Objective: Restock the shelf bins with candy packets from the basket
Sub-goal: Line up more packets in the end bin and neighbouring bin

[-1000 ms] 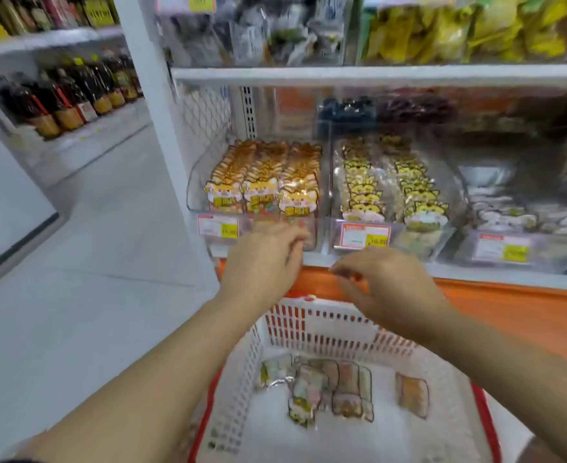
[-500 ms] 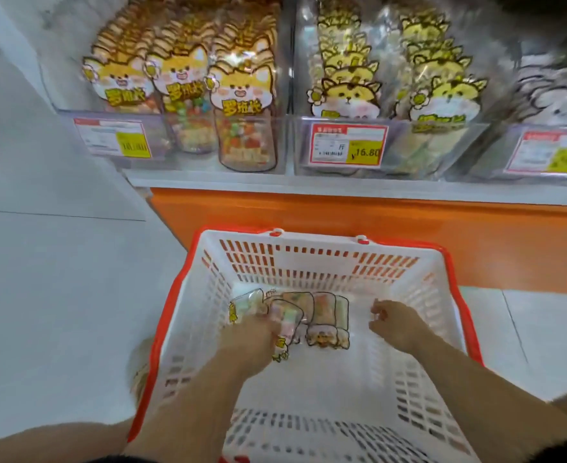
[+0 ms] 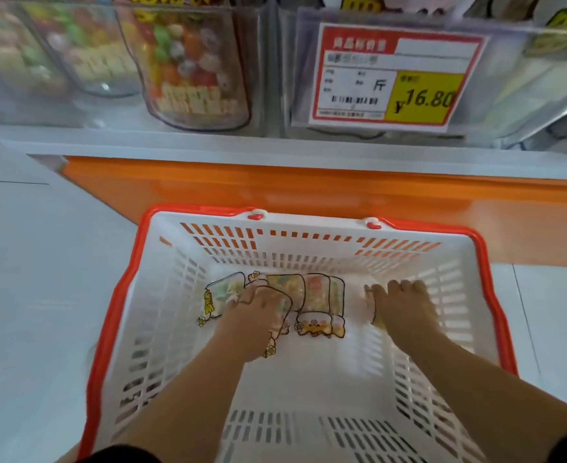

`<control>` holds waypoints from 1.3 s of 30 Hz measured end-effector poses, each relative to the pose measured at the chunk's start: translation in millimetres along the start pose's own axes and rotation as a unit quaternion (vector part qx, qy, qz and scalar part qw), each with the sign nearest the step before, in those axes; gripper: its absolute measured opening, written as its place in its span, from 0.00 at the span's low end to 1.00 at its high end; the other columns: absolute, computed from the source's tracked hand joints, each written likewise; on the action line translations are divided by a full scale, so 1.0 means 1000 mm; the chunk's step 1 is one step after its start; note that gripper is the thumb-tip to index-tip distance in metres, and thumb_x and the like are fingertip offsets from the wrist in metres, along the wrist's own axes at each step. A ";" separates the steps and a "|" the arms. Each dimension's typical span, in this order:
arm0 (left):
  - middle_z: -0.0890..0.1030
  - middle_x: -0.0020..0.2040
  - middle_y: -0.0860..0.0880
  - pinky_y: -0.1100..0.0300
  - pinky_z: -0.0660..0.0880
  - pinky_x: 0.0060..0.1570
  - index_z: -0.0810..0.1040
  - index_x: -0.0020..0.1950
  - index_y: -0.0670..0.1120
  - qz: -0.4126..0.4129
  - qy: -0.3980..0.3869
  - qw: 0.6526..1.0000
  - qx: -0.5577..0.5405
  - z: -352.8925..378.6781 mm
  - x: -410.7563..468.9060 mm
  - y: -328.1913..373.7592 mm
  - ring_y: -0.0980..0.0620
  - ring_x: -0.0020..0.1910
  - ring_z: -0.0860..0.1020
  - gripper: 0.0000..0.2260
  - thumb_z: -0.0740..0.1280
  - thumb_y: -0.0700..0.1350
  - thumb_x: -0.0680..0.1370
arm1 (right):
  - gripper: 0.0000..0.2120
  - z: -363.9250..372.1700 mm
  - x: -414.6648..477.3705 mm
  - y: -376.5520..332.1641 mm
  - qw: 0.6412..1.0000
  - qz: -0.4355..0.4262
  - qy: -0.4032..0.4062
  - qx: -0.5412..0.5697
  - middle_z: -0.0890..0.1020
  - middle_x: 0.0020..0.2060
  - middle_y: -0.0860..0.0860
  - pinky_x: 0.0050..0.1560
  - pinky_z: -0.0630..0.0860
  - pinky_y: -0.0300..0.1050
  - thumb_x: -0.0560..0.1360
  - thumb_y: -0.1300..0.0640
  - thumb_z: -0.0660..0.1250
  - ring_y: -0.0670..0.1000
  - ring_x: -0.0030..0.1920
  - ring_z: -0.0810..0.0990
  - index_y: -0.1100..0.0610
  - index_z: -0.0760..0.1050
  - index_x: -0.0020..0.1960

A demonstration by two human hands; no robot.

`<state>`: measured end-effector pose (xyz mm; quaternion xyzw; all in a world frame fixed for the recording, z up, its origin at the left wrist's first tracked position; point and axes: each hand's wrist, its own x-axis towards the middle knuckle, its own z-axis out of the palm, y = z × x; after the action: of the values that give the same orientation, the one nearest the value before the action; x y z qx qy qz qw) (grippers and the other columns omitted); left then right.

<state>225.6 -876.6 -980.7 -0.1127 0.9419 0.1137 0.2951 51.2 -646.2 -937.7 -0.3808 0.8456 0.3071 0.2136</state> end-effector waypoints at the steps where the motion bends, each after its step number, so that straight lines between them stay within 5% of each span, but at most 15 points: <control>1: 0.61 0.77 0.47 0.43 0.65 0.70 0.56 0.78 0.53 -0.003 -0.015 1.000 0.008 0.000 -0.001 -0.001 0.42 0.78 0.56 0.30 0.61 0.42 0.78 | 0.30 -0.001 0.003 -0.003 0.998 0.008 -0.020 0.051 0.76 0.59 0.53 0.58 0.69 0.50 0.76 0.56 0.65 0.56 0.58 0.78 0.54 0.58 0.75; 5: 0.59 0.78 0.45 0.37 0.57 0.72 0.55 0.79 0.55 0.007 -0.105 0.992 0.075 0.006 -0.008 0.001 0.39 0.75 0.61 0.30 0.62 0.51 0.79 | 0.10 -0.003 0.004 -0.008 0.904 0.137 -0.051 0.402 0.81 0.42 0.50 0.39 0.77 0.45 0.74 0.57 0.63 0.51 0.40 0.80 0.53 0.76 0.55; 8: 0.62 0.77 0.44 0.36 0.54 0.72 0.66 0.75 0.53 0.010 -0.131 0.983 0.132 0.014 -0.013 0.008 0.38 0.74 0.64 0.23 0.60 0.49 0.79 | 0.05 0.007 -0.002 -0.010 0.807 0.170 0.013 0.566 0.76 0.29 0.50 0.33 0.67 0.43 0.70 0.57 0.66 0.51 0.31 0.74 0.58 0.75 0.38; 10: 0.67 0.75 0.45 0.39 0.55 0.72 0.68 0.73 0.51 0.005 -0.125 0.987 0.105 0.013 -0.016 0.014 0.41 0.73 0.66 0.20 0.58 0.47 0.81 | 0.09 0.012 -0.005 -0.016 0.721 0.162 -0.016 0.674 0.72 0.29 0.56 0.36 0.64 0.46 0.71 0.60 0.69 0.53 0.31 0.70 0.64 0.72 0.37; 13: 0.77 0.61 0.45 0.50 0.71 0.63 0.76 0.60 0.48 -0.015 -0.091 0.992 -0.086 0.002 -0.014 0.023 0.46 0.60 0.77 0.12 0.56 0.49 0.83 | 0.04 0.014 -0.003 -0.032 0.599 0.163 -0.111 0.776 0.83 0.43 0.64 0.42 0.74 0.50 0.72 0.59 0.71 0.61 0.39 0.80 0.60 0.82 0.42; 15: 0.81 0.53 0.46 0.53 0.78 0.54 0.79 0.55 0.49 -0.069 -0.101 0.933 -0.340 -0.008 -0.012 0.031 0.48 0.51 0.80 0.15 0.57 0.55 0.84 | 0.06 0.011 -0.002 -0.048 0.515 0.149 -0.158 0.829 0.83 0.48 0.65 0.45 0.75 0.49 0.74 0.60 0.72 0.59 0.43 0.80 0.60 0.83 0.50; 18: 0.85 0.52 0.50 0.55 0.80 0.52 0.79 0.58 0.50 -0.150 -0.125 0.713 -0.673 -0.019 -0.007 0.047 0.53 0.48 0.83 0.15 0.65 0.59 0.80 | 0.10 0.001 -0.002 -0.077 0.417 0.090 -0.204 0.881 0.83 0.51 0.65 0.52 0.76 0.52 0.78 0.57 0.69 0.60 0.49 0.81 0.61 0.82 0.56; 20: 0.85 0.40 0.52 0.57 0.79 0.42 0.79 0.55 0.45 -0.174 -0.066 0.627 -0.757 -0.017 -0.002 0.049 0.56 0.36 0.81 0.09 0.69 0.50 0.80 | 0.13 -0.009 0.000 -0.087 0.426 0.074 -0.200 0.879 0.85 0.52 0.59 0.57 0.78 0.52 0.80 0.52 0.67 0.58 0.53 0.83 0.60 0.82 0.58; 22: 0.79 0.29 0.53 0.57 0.76 0.37 0.77 0.50 0.43 -0.195 -0.005 0.597 -0.778 -0.010 -0.002 0.044 0.55 0.27 0.76 0.06 0.70 0.44 0.79 | 0.18 -0.011 0.008 -0.087 0.462 0.133 -0.160 0.862 0.85 0.46 0.57 0.50 0.80 0.48 0.77 0.46 0.69 0.55 0.46 0.83 0.59 0.82 0.57; 26: 0.81 0.41 0.47 0.53 0.76 0.43 0.79 0.56 0.47 -0.212 0.005 0.663 -0.718 0.003 -0.008 0.022 0.50 0.37 0.79 0.08 0.72 0.46 0.78 | 0.27 0.013 0.026 -0.079 0.625 0.211 -0.119 0.742 0.80 0.50 0.54 0.39 0.75 0.40 0.76 0.52 0.72 0.50 0.44 0.79 0.60 0.69 0.70; 30: 0.82 0.58 0.46 0.61 0.78 0.38 0.69 0.72 0.55 -0.212 0.038 0.658 -0.722 0.002 -0.019 0.010 0.47 0.48 0.83 0.26 0.68 0.35 0.79 | 0.28 0.021 0.041 -0.095 0.670 0.222 -0.116 0.699 0.75 0.44 0.50 0.36 0.74 0.43 0.74 0.57 0.72 0.52 0.44 0.78 0.59 0.65 0.70; 34: 0.83 0.57 0.48 0.61 0.77 0.36 0.71 0.69 0.56 -0.211 0.050 0.657 -0.722 -0.007 -0.021 0.008 0.50 0.45 0.79 0.26 0.64 0.30 0.78 | 0.07 0.020 0.044 -0.101 0.690 0.210 -0.113 0.683 0.74 0.37 0.50 0.39 0.71 0.45 0.75 0.57 0.71 0.52 0.38 0.75 0.55 0.72 0.46; 35: 0.84 0.54 0.50 0.57 0.79 0.39 0.74 0.65 0.57 -0.222 0.048 0.649 -0.726 -0.010 -0.022 0.007 0.49 0.45 0.80 0.25 0.64 0.30 0.78 | 0.10 0.022 0.040 -0.099 0.692 0.193 -0.102 0.689 0.72 0.35 0.51 0.38 0.68 0.44 0.75 0.59 0.70 0.51 0.35 0.71 0.55 0.70 0.40; 37: 0.86 0.51 0.49 0.45 0.81 0.52 0.76 0.62 0.58 -0.239 0.025 0.616 -0.750 -0.012 -0.023 0.005 0.46 0.49 0.83 0.23 0.62 0.30 0.79 | 0.12 0.027 0.027 -0.092 0.711 0.160 -0.046 0.684 0.68 0.33 0.51 0.36 0.64 0.43 0.75 0.60 0.68 0.50 0.33 0.66 0.57 0.67 0.37; 39: 0.86 0.52 0.48 0.42 0.81 0.54 0.76 0.63 0.59 -0.229 -0.011 0.561 -0.796 -0.012 -0.025 0.004 0.46 0.51 0.85 0.23 0.60 0.31 0.81 | 0.08 0.023 0.008 -0.084 0.750 0.135 0.041 0.646 0.70 0.35 0.48 0.35 0.64 0.39 0.75 0.61 0.67 0.48 0.33 0.68 0.54 0.70 0.41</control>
<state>238.2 -872.7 -955.8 -0.5128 0.4086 0.7467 0.1118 114.5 -678.3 -989.1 -0.0467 0.8930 -0.3026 0.3300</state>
